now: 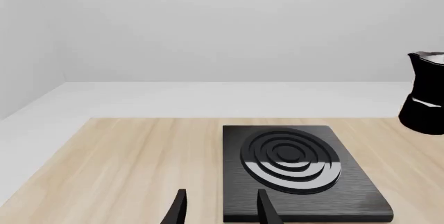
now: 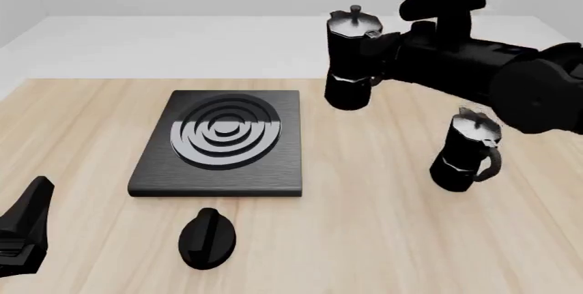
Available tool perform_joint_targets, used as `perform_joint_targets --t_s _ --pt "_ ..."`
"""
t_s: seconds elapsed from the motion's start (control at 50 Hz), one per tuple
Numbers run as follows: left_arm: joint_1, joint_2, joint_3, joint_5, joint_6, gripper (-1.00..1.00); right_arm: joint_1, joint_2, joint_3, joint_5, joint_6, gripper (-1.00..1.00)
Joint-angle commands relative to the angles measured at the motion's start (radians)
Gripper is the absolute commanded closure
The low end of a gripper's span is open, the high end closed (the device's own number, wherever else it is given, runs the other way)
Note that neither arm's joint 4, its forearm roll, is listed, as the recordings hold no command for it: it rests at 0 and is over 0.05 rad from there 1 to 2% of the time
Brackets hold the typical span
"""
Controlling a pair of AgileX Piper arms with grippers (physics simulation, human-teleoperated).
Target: Put both moka pots on the stove.
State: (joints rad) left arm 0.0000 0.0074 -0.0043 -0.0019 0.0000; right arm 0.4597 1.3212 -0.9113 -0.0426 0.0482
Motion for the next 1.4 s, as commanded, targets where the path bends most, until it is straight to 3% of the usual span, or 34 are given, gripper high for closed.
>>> perform_joint_targets --t_s 0.02,0.2,0.44,0.72,0.88,1.4 --pt "0.000 0.000 0.000 0.000 0.000 -1.00 0.018 0.086 -0.201 0.040 -0.063 1.00" --pt "0.000 0.000 0.000 0.000 0.000 -1.00 0.040 0.195 -0.333 0.061 -0.086 1.00" --pt "0.000 0.000 0.000 0.000 0.000 -1.00 0.051 0.373 -0.533 0.080 -0.073 1.00" --pt "0.000 0.000 0.000 0.000 0.000 -1.00 0.091 0.481 -0.692 0.109 -0.066 1.00" --pt "0.000 0.000 0.000 0.000 0.000 -1.00 0.119 0.590 -0.827 0.129 -0.026 1.00" --pt "0.000 0.000 0.000 0.000 0.000 -1.00 0.179 0.776 -1.040 0.182 0.045 1.00"
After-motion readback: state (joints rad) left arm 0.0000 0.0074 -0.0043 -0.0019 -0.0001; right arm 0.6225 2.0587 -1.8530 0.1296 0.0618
